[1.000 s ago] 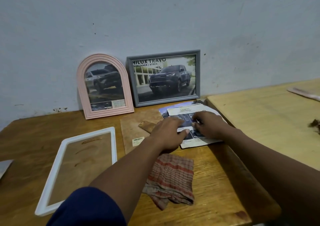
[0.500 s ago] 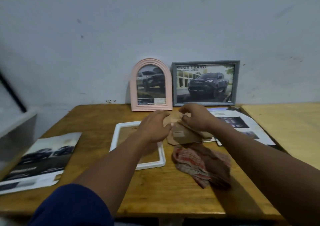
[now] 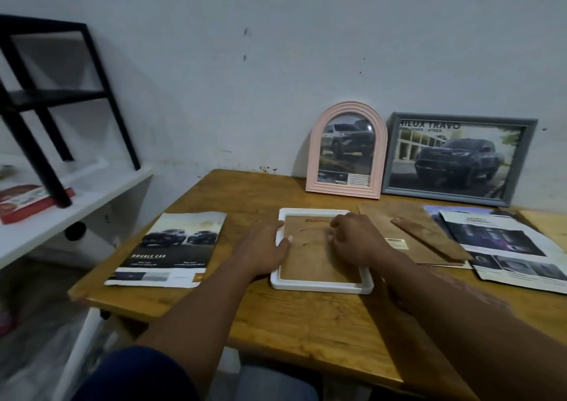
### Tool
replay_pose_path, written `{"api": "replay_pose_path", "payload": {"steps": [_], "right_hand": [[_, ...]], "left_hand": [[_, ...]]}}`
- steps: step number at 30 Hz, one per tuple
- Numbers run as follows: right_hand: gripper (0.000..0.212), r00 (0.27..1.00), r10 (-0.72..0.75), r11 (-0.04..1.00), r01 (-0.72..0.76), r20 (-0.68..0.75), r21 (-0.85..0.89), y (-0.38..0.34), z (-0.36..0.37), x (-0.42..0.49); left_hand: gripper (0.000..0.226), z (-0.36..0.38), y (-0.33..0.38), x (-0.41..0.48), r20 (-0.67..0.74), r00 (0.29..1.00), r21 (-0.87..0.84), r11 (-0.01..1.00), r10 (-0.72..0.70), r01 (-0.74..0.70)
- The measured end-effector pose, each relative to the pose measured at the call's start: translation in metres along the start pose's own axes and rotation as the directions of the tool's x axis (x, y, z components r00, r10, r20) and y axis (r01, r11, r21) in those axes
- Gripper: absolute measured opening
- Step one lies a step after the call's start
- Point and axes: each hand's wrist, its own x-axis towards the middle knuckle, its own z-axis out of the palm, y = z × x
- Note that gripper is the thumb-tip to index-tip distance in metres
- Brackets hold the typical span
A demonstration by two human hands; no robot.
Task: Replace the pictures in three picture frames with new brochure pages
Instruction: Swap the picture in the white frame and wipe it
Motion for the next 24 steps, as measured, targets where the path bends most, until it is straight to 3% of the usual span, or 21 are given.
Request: {"api": "replay_pose_path", "payload": {"steps": [5, 11, 17, 21, 24], "right_hand": [[0.037, 0.999, 0.048, 0.998, -0.048, -0.002, 0.042, -0.004, -0.001, -0.001], [0.034, 0.982, 0.05, 0.999, -0.049, -0.181, 0.007, -0.045, -0.007, 0.012], [0.048, 0.982, -0.184, 0.955, 0.169, 0.037, 0.245, -0.155, 0.019, 0.024], [0.07, 0.952, -0.256, 0.946, 0.21, 0.17, 0.248, -0.203, 0.061, 0.026], [0.084, 0.942, -0.259, 0.961, 0.229, 0.213, 0.153, -0.216, 0.085, 0.03]], "left_hand": [[0.059, -0.009, -0.002, -0.003, 0.001, 0.999, -0.022, 0.999, 0.036, -0.036], [0.053, -0.038, -0.018, -0.01, -0.115, 0.993, 0.0, 1.0, 0.024, -0.025], [0.056, -0.072, -0.1, -0.035, -0.269, 0.953, 0.062, 0.985, -0.138, 0.16], [0.059, -0.084, -0.145, -0.056, -0.318, 0.912, 0.197, 0.923, -0.257, 0.329], [0.057, -0.09, -0.165, -0.065, -0.301, 0.895, 0.197, 0.898, -0.328, 0.395]]}}
